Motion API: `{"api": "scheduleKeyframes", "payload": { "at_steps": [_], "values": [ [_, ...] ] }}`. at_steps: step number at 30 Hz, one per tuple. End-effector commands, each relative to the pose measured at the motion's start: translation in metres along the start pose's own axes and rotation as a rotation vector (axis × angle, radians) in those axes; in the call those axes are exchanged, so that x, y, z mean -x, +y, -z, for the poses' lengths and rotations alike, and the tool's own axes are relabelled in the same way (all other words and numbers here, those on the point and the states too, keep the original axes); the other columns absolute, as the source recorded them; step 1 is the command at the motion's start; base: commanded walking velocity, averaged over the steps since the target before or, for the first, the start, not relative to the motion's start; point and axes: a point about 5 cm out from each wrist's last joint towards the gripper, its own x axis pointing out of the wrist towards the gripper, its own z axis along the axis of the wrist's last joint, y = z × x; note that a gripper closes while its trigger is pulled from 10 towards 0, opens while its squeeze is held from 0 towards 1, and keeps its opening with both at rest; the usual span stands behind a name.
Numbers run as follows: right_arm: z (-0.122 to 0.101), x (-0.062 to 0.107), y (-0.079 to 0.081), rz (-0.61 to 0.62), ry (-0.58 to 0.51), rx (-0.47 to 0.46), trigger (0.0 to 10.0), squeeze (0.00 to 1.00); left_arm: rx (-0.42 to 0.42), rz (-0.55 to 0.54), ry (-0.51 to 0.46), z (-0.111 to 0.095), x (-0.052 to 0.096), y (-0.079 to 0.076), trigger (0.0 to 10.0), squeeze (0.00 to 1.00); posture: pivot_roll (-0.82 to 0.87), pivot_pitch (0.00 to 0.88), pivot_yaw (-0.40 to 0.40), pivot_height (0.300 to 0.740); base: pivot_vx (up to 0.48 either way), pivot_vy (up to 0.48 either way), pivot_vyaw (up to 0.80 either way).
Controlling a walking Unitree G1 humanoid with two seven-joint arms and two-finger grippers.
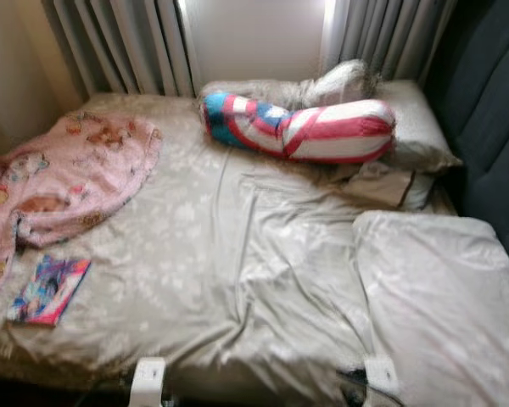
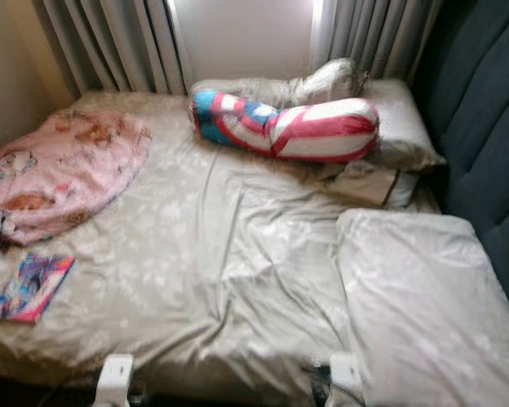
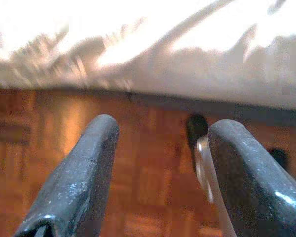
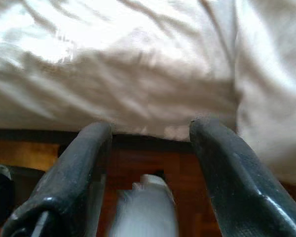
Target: Clean up the room
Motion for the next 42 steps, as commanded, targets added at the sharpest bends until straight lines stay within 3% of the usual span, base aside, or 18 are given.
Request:
{"api": "scheduleKeyframes", "payload": {
  "at_steps": [1, 10, 16, 25, 42],
  "values": [
    [0.005, 0.001, -0.005, 0.014, 0.019, 0.008, 10.0, 0.0, -0.001, 0.008, 0.026, 0.008, 0.001, -0.002, 10.0, 0.0, -0.11, 0.0, 0.017, 0.74, 0.0, 0.472, 0.0],
    [0.004, 0.001, -0.002, 0.0, 0.012, 0.05, 10.0, 0.0, -0.009, 0.008, 0.029, 0.008, 0.001, -0.002, 10.0, 0.0, -0.11, 0.0, 0.018, 0.74, 0.0, 0.469, 0.16],
    [0.003, 0.001, -0.001, 0.003, 0.006, 0.016, 10.0, 0.0, -0.011, 0.007, 0.027, 0.008, 0.001, -0.001, 10.0, 0.0, -0.1, 0.0, 0.018, 0.74, 0.0, 0.469, 0.8],
    [-0.003, 0.0, -0.002, 0.025, -0.017, -0.029, 10.0, 0.0, -0.023, 0.009, 0.027, 0.007, 0.001, -0.001, 10.0, 0.0, -0.11, 0.0, 0.023, 0.74, 0.0, 0.465, 0.0],
    [-0.003, 0.0, -0.007, 0.033, -0.004, 0.039, 10.0, 0.0, -0.028, 0.015, 0.027, 0.007, 0.001, -0.002, 10.0, 0.0, -0.1, 0.0, 0.016, 0.74, 0.0, 0.466, 0.0]
  ]
}}
